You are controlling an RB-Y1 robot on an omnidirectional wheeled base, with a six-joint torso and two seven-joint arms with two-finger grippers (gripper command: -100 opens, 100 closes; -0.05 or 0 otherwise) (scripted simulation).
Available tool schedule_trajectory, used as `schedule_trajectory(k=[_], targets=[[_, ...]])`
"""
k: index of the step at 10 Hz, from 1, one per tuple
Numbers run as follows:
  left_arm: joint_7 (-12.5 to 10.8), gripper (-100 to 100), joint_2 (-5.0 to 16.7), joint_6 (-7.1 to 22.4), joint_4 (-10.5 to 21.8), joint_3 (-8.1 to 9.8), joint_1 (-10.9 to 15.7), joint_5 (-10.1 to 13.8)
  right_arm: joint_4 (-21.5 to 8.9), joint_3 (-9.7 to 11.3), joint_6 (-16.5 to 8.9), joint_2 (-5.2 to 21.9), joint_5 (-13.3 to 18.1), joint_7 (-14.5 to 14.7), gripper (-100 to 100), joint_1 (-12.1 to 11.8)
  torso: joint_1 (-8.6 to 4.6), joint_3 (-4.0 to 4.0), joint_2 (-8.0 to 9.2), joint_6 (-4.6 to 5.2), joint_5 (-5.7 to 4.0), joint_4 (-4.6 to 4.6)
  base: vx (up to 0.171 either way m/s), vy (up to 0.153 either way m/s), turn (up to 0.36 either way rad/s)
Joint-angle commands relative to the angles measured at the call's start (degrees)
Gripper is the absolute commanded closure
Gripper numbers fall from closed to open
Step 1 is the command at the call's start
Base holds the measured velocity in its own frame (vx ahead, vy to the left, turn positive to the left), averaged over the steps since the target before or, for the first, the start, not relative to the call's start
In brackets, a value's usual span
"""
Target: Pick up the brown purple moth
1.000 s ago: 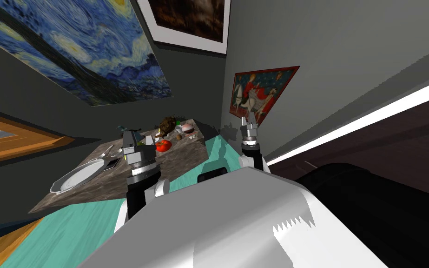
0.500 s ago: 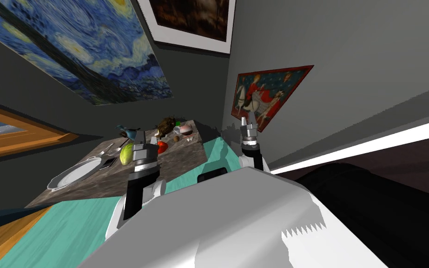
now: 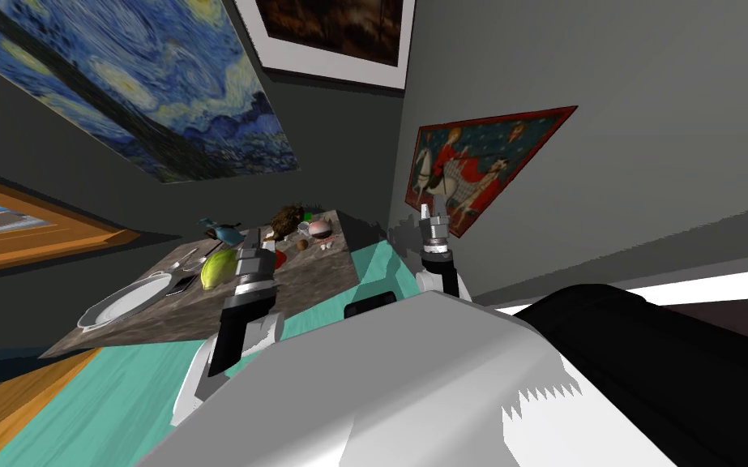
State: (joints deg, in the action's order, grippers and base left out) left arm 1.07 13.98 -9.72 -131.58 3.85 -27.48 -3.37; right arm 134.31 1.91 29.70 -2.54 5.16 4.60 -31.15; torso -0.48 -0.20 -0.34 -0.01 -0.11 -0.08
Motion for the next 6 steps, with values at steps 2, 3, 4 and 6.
schedule_trajectory(k=[2, 3, 4, 6], targets=[[0.38, -100, 1.42, 4.11, 0.48, 0.74, 0.69, 0.28, 0.0, 0.0, 0.0, 0.0, 0.0, 0.0, 0, 0.01, 0.08, 0.02, 0.03, 0.02, 0.0, 0.01, 0.066, -0.124, 0.094], [0.38, -100, 1.42, 4.93, 0.48, 0.74, 0.69, 0.28, 0.0, 0.0, 0.0, 0.0, 0.0, 0.0, 0, 0.0, 0.03, 0.0, -0.01, 0.0, 0.0, 0.0, 0.074, -0.134, 0.066], [0.66, -100, 2.17, 6.95, 0.87, 1.33, 1.2, 0.54, 0.0, 0.0, 0.0, 0.0, 0.0, 0.0, 0, 0.0, 0.04, -0.01, -0.02, 0.02, 0.0, -0.01, 0.103, -0.135, 0.129], [0.97, -100, 2.79, 9.79, 1.23, 1.99, 1.71, 0.87, 0.0, 0.0, 0.0, 0.0, 0.0, 0.0, 0, 0.0, 0.09, -0.04, -0.06, 0.02, 0.01, -0.02, 0.081, -0.112, 0.075]])
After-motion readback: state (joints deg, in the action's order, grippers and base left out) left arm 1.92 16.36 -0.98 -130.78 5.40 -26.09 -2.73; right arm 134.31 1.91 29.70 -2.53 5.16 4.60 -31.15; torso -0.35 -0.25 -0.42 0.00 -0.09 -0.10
